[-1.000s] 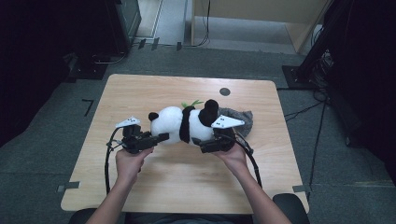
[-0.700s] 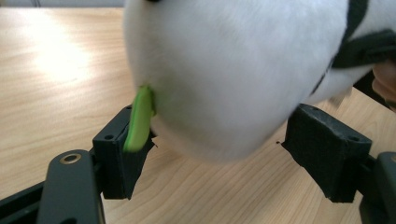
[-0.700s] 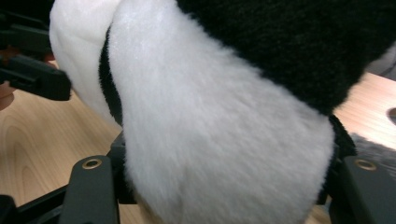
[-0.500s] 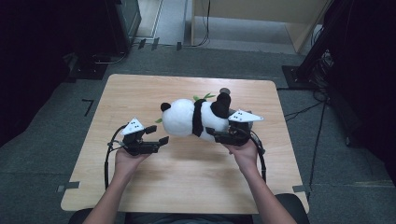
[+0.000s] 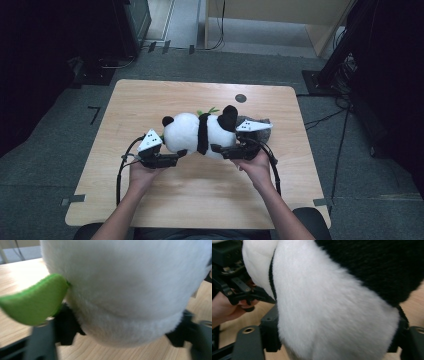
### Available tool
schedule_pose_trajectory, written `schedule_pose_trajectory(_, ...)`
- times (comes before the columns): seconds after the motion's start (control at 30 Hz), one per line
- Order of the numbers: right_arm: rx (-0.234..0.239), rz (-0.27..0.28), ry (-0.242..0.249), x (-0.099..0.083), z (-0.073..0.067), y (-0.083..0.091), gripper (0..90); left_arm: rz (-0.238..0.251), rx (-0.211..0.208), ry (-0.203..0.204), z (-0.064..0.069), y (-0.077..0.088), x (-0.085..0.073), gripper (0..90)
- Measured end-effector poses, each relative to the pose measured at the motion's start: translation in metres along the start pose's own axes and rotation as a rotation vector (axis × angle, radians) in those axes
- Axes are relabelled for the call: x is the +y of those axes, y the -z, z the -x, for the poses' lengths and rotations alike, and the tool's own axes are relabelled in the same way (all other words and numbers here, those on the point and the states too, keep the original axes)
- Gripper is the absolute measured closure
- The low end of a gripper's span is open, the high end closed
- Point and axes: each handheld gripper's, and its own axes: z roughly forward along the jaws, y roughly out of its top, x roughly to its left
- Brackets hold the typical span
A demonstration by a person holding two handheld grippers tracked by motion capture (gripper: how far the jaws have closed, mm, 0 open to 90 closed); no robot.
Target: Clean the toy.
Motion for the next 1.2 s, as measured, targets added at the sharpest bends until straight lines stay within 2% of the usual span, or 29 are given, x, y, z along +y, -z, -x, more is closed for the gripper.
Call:
schedule_pose_trajectory(0.07,-0.003,0.010,0.009,0.000,0.003,-0.001,16.1,-0.003,-0.019,0.046,-0.001,0.001,0.002,42.8)
schedule_pose_trajectory(0.13,0.006,0.030,-0.010,0.001,0.009,0.001,12.3,-0.004,-0.042,0.094,-0.003,0.002,0.005,48.6)
schedule_pose_trajectory(0.2,0.013,0.055,-0.021,0.002,0.014,0.005,10.5,0.003,-0.057,0.143,-0.008,0.004,0.009,50.6)
schedule_pose_trajectory(0.27,0.002,0.078,-0.004,0.003,0.016,0.011,12.8,0.016,-0.041,0.183,-0.016,0.010,0.010,51.4)
schedule_pose_trajectory(0.3,-0.019,0.081,0.017,0.003,0.016,0.015,13.5,0.021,-0.027,0.203,-0.022,0.013,0.009,51.7)
schedule_pose_trajectory(0.33,-0.050,0.083,0.038,0.003,0.016,0.018,13.9,0.038,-0.024,0.242,-0.028,0.017,0.009,51.8)
schedule_pose_trajectory(0.4,-0.055,0.077,0.044,0.001,0.018,0.021,15.7,0.067,-0.031,0.307,-0.037,0.025,0.009,51.9)
schedule_pose_trajectory(0.43,-0.054,0.068,0.053,0.000,0.019,0.020,16.1,0.078,-0.034,0.326,-0.040,0.028,0.009,51.8)
schedule_pose_trajectory(0.5,-0.035,0.040,0.054,-0.002,0.018,0.014,16.7,0.088,-0.040,0.341,-0.040,0.031,0.009,51.5)
schedule_pose_trajectory(0.57,-0.017,0.006,0.078,-0.004,0.014,0.005,19.2,0.083,-0.055,0.351,-0.039,0.030,0.009,50.5)
schedule_pose_trajectory(0.63,-0.006,-0.021,0.108,-0.006,0.007,-0.003,22.2,0.063,-0.072,0.351,-0.036,0.026,0.009,49.6)
schedule_pose_trajectory(0.7,0.000,-0.026,0.136,-0.007,0.000,-0.009,24.7,0.032,-0.104,0.357,-0.032,0.019,0.009,45.9)
schedule_pose_trajectory(0.73,-0.013,-0.035,0.140,-0.006,-0.003,-0.011,24.0,0.013,-0.105,0.352,-0.031,0.016,0.008,43.4)
schedule_pose_trajectory(0.8,-0.089,-0.059,0.165,-0.007,-0.007,-0.015,24.6,-0.015,-0.109,0.337,-0.030,0.011,0.006,36.7)
schedule_pose_trajectory(0.87,-0.105,-0.070,0.160,-0.007,-0.006,-0.015,27.4,-0.035,-0.108,0.327,-0.031,0.008,0.004,30.3)
schedule_pose_trajectory(1.0,-0.078,-0.046,0.130,-0.005,-0.005,-0.010,30.5,-0.048,-0.094,0.323,-0.034,0.005,0.001,21.1)
schedule_pose_trajectory(1.13,-0.069,-0.043,0.118,-0.004,-0.005,-0.008,30.6,-0.072,-0.070,0.306,-0.034,0.003,0.000,20.2)
schedule_pose_trajectory(1.2,-0.073,-0.049,0.116,-0.004,-0.005,-0.009,30.6,-0.101,-0.032,0.288,-0.031,-0.001,-0.001,20.1)
